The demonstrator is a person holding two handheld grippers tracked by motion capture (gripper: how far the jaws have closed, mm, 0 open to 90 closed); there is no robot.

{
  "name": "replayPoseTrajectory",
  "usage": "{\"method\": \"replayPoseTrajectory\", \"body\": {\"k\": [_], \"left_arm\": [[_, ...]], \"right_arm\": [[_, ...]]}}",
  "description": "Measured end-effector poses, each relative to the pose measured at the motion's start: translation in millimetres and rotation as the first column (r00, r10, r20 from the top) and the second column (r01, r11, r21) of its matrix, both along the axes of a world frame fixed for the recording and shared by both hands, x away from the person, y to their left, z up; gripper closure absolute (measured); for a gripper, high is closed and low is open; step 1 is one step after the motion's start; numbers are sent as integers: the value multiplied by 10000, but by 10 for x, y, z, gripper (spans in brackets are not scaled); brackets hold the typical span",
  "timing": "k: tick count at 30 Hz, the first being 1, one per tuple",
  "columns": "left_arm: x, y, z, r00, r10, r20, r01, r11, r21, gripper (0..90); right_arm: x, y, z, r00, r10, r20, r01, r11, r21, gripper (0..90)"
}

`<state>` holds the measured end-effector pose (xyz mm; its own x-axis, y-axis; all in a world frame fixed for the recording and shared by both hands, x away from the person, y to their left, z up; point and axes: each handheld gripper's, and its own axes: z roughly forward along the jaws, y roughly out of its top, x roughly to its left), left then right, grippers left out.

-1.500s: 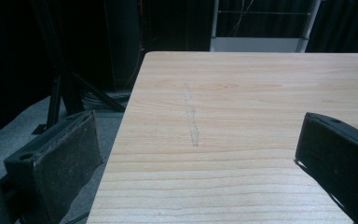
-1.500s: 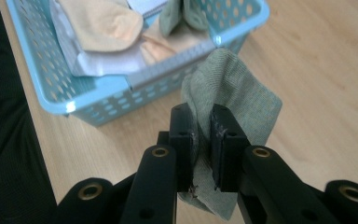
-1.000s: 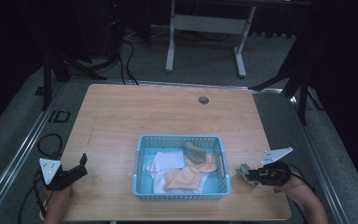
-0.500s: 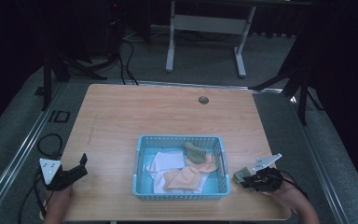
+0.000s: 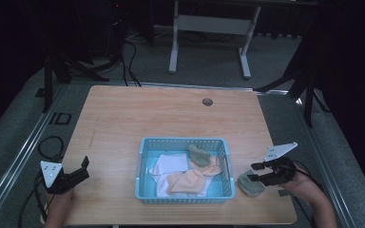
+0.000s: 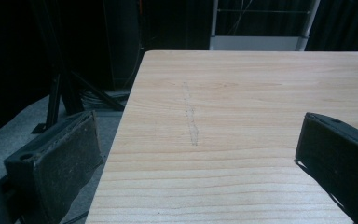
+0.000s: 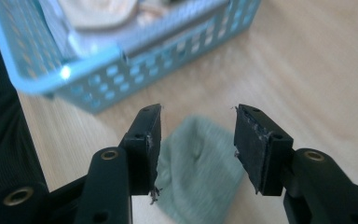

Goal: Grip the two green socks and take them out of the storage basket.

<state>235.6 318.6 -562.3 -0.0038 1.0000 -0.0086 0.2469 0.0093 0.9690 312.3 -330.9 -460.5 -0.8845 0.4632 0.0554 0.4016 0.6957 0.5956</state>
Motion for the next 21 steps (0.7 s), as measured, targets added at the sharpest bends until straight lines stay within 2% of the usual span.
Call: {"method": "replayPoseTrajectory", "body": {"k": [5,9,13,17,20,21], "left_arm": [[-1,0,0,10000,-10,5,10,10000,-2,5],[-1,-1,0,10000,-13,5,13,10000,-1,5],[0,0,0,10000,-21,19,21,10000,-19,5],[0,1,-1,10000,-30,27,31,10000,-48,5],[0,2,-1,10000,-35,30,35,10000,-47,5],[0,3,-1,10000,-30,26,31,10000,-62,5]], "right_arm": [[100,137,225,9993,312,215,-313,9995,56,501],[184,284,326,9981,547,276,-545,9985,-79,504],[238,400,370,9967,768,254,-766,9970,-106,510],[310,607,388,9925,1193,250,-1190,9928,-151,504],[342,686,384,9916,1280,183,-1277,9917,-135,498],[375,782,374,9893,1455,117,-1451,9891,-251,498]]}}
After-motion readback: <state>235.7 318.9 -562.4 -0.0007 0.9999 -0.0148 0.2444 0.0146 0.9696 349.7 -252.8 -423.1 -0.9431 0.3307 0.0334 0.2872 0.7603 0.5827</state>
